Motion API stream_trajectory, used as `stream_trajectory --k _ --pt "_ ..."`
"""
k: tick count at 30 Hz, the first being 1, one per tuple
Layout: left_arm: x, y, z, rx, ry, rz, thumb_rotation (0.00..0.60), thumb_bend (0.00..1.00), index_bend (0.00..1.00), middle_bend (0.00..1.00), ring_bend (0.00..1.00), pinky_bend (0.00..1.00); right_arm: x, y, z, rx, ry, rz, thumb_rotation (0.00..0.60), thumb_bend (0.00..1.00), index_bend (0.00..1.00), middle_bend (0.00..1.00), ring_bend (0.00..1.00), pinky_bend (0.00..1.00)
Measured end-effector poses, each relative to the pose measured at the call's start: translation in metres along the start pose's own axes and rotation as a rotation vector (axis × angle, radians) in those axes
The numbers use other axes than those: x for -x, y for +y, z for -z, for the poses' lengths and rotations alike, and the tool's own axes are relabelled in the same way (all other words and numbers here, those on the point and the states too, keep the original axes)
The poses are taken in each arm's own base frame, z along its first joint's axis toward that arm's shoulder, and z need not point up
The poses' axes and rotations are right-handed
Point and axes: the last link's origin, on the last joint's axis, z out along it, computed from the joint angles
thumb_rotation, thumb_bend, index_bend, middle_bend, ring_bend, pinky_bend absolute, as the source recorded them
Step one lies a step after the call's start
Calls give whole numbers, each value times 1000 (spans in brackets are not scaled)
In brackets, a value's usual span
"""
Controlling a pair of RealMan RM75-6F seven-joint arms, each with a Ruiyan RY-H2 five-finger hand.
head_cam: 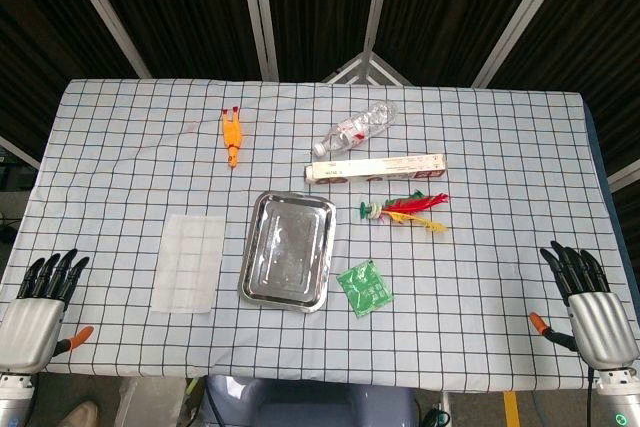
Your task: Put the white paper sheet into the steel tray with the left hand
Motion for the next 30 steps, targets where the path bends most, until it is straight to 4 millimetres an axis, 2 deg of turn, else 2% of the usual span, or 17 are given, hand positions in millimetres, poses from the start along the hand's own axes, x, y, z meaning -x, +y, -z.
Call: stream_trajectory --k 10,13,18,20,30 --pt "3 2 0 6 -14 -7 600 2 0 0 0 0 0 0 0 -1 0 -1 600 291 0 0 0 0" --pt "5 3 0 14 -28 -10 600 42 10 0 0 0 0 -1 1 -3 1 -3 600 291 0 0 0 0" --pt "12 6 -5 43 -68 -21 600 114 179 0 0 0 0 -1 0 -3 1 -2 600 290 0 0 0 0" --pt "17 8 -9 64 -92 -32 600 129 217 0 0 0 0 -1 0 -2 0 -2 600 290 0 0 0 0" --pt "42 25 -38 178 -143 -115 600 192 331 0 0 0 0 -1 0 -4 5 -5 600 290 0 0 0 0"
